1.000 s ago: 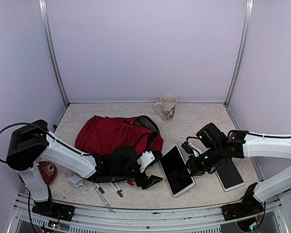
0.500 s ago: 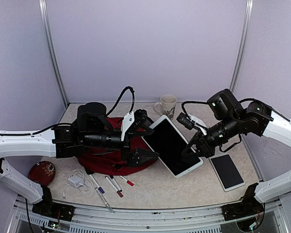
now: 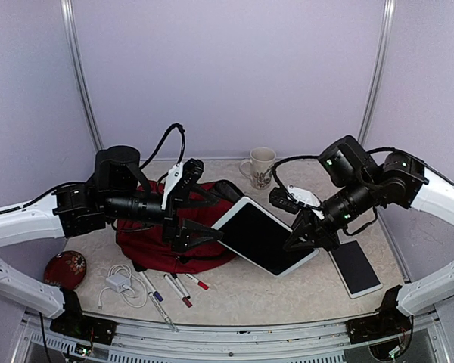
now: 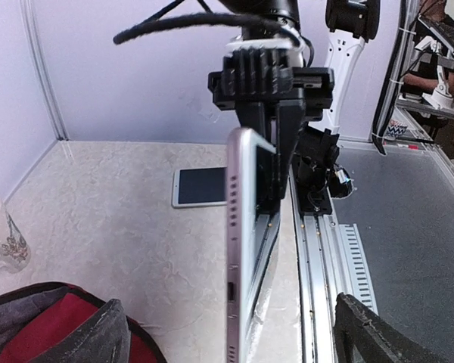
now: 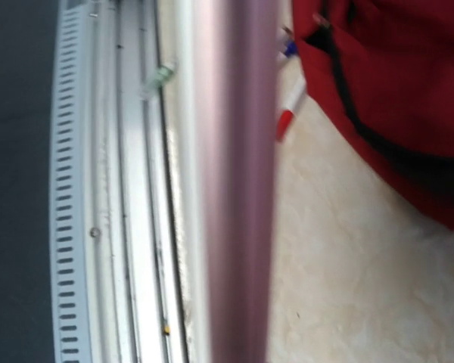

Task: Pack the student bag
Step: Pass from the right arm to the left

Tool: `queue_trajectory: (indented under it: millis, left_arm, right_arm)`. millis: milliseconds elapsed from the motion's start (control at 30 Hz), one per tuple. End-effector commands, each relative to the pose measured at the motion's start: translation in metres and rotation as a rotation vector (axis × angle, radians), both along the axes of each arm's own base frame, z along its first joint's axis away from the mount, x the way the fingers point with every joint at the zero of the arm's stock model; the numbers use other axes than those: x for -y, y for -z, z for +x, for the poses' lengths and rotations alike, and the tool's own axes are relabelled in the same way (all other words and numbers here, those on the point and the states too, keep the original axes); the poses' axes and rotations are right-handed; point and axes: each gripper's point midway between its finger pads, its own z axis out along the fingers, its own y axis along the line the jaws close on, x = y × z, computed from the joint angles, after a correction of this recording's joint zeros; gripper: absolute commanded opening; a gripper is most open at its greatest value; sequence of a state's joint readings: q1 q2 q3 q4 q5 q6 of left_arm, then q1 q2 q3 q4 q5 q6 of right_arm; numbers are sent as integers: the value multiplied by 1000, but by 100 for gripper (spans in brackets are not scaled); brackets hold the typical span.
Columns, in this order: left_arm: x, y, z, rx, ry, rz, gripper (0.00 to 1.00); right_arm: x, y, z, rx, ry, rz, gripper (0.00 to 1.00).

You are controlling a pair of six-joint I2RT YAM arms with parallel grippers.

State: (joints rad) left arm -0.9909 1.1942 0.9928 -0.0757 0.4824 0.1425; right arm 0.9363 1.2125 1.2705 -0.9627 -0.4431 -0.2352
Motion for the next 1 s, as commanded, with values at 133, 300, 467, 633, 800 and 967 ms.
queue_trajectory:
  millis: [133,300,467,633,800,967]
  left_arm:
    - [22,23,24,-62,-52,87,75]
    - [30,16,16,-62,16,51,41]
    - [32,12,-1,-59,99,13,14]
    - [32,11,-10,-31,116,8,0]
    - [26,-10,-4,-8,47,-88,0]
    - [9,-56,2,46,-56,-262,0]
  right_arm:
    - [-26,-49,-7,101,-144,184,0]
    - [-26,-43,-2,122,-141,163,0]
    - [-27,-40,0,142,-147,160,0]
    - [-28,-43,0,154,-151,175,0]
    - [-27,-44,7,185,-104,190,0]
    - [-21,-56,36,311,73,257,53]
